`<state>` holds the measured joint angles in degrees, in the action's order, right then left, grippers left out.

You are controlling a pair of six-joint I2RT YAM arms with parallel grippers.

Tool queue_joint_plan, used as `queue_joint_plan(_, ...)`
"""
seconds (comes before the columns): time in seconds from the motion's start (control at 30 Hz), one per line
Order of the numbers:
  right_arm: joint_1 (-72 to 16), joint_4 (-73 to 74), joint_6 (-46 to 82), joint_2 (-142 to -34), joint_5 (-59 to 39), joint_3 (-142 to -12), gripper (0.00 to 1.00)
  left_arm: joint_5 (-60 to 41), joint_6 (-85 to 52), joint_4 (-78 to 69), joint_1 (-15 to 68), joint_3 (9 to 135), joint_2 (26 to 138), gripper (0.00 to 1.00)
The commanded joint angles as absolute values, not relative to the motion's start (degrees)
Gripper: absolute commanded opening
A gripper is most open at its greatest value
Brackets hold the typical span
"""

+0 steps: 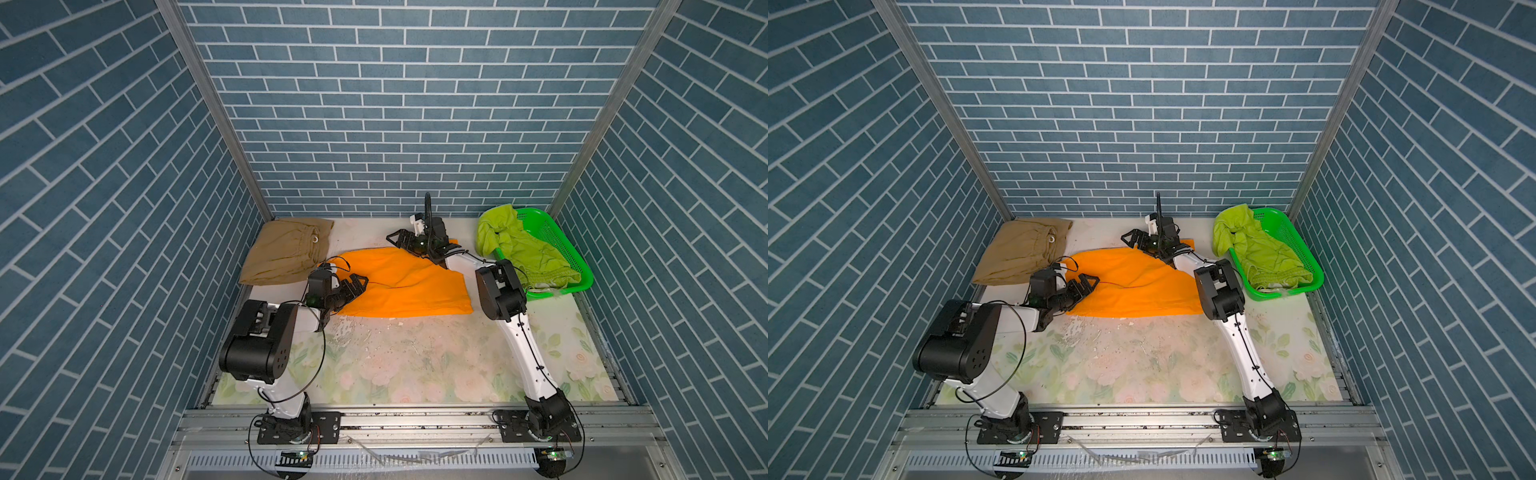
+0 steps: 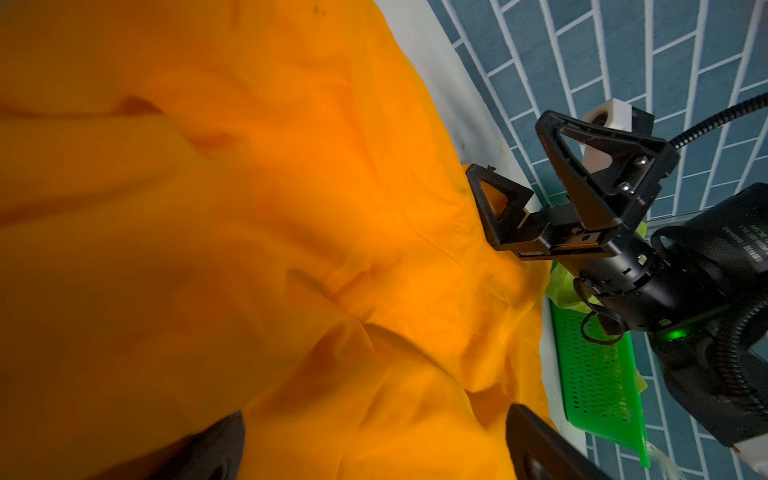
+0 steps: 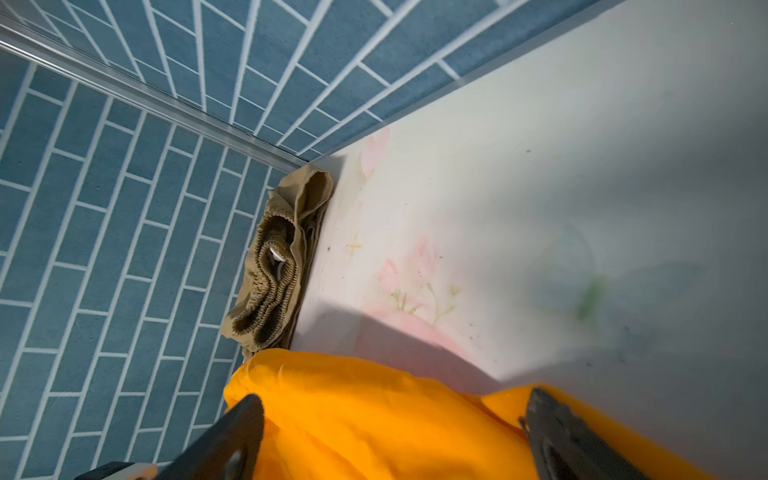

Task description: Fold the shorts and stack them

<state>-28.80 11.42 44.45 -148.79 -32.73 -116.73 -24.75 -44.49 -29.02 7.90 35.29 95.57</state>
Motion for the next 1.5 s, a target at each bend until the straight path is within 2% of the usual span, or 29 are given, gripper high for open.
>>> queue_joint_plan(0.0,-28.47,2.11,37.79,-140.40,-31.07,-116.57,0.99,-20.26,-37.28,-11.78,7.38,40.44,89.77,1.00)
queue_joint_plan(0.13,-28.27,-4.19,34.15,-130.52,-29.02,-108.95,0.99,-7.76,-26.62,4.84,6.96,48.51,80.71,1.00)
queue_joint_plan(0.33,-27.55,-12.19,27.42,-117.69,-24.52,-94.05,0.99,-9.57,-21.48,20.97,-1.77,58.40,87.14,1.00)
queue_joint_plan(0.53,-26.72,-12.96,25.28,-110.75,-25.99,-83.94,0.99,-10.66,-20.70,18.14,-3.69,58.35,92.75,0.99)
queue_joint_plan(0.8,-27.14,-10.28,26.47,-108.03,-28.42,-76.84,0.99,-8.97,-18.83,19.82,-3.69,59.54,99.09,0.96)
queue_joint_plan(0.97,-27.13,-8.13,27.58,-106.80,-29.03,-73.55,0.99,-12.07,-19.46,18.76,-2.84,61.39,102.94,0.93)
queue_joint_plan(1.13,-27.14,-7.74,28.03,-106.44,-29.00,-72.65,0.99,-12.98,-18.63,20.47,-1.38,63.87,107.52,0.86)
queue_joint_plan(1.3,-27.16,-6.52,29.18,-106.16,-29.39,-71.91,0.99,-12.66,-18.28,22.78,0.62,66.85,111.18,0.75)
queue_joint_plan(1.47,-26.98,-6.48,29.27,-104.58,-29.07,-70.38,0.99,-10.88,-16.57,27.01,2.75,70.50,113.61,0.56)
